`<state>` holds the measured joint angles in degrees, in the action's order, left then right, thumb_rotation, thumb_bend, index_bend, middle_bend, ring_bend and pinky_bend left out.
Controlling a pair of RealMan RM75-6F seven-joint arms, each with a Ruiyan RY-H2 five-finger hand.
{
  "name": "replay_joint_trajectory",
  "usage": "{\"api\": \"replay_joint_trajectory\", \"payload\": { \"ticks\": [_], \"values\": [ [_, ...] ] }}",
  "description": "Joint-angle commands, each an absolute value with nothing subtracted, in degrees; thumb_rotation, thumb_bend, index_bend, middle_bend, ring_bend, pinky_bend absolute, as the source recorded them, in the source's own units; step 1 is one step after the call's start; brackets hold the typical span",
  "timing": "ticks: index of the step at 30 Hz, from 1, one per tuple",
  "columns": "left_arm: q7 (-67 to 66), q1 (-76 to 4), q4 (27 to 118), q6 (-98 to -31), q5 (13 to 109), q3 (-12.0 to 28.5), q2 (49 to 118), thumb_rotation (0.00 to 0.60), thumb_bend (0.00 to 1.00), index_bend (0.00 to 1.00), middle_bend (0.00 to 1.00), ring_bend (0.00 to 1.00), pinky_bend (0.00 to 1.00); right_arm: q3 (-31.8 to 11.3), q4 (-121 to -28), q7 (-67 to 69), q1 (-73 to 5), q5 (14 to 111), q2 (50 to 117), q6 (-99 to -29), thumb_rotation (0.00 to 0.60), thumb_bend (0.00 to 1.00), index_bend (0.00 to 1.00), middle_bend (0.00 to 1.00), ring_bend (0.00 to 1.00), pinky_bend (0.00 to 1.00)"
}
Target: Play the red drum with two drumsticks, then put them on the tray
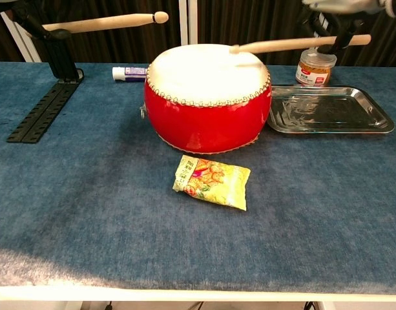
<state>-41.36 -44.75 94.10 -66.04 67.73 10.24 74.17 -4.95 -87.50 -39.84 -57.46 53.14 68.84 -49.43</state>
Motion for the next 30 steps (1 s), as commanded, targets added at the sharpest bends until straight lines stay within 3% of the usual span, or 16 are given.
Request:
{"api": "replay_joint_trajectory", "payload": {
  "ticks": [1,8,14,20,30],
  "values": [
    [-37.12,-43.68,94.85,-65.96,68.36,9.99,73.94,0.600,0.49,0.64,0.65,0.54,0.55,-4.82,-87.92,-27.84,-50.43,57.62,63.45,-53.91,0.600,0.91,1.00,0.82,0.53,0.50],
    [-30.24,-41.52,94.65,-67.32,70.91,9.15,74.64,0.600,0.49,0.64,0.65,0.54,0.55,-1.74,-80.03,-15.66,-42.61,61.86,62.66,-53.82,0.600,0.91,1.00,0.82,0.52,0.50],
    [-29.74,-40.47,94.97,-68.27,72.01,8.63,74.83,0.600,0.49,0.64,0.65,0.54,0.55,0.61,-70.34,-13.45,-42.53,65.85,67.67,-47.20,0.600,0.86,1.00,0.81,0.52,0.50],
    [-31.00,-39.95,96.09,-68.42,71.88,8.49,74.62,0.600,0.49,0.64,0.65,0.54,0.55,0.45,-63.17,-15.26,-45.63,68.54,74.91,-41.60,0.600,0.76,0.97,0.78,0.53,0.50],
    [-32.18,-39.80,97.23,-67.77,71.08,8.90,74.11,0.600,0.49,0.64,0.65,0.54,0.55,-2.76,-56.38,-17.54,-48.82,67.69,83.27,-38.51,0.600,0.55,0.87,0.71,0.50,0.49]
  ]
}}
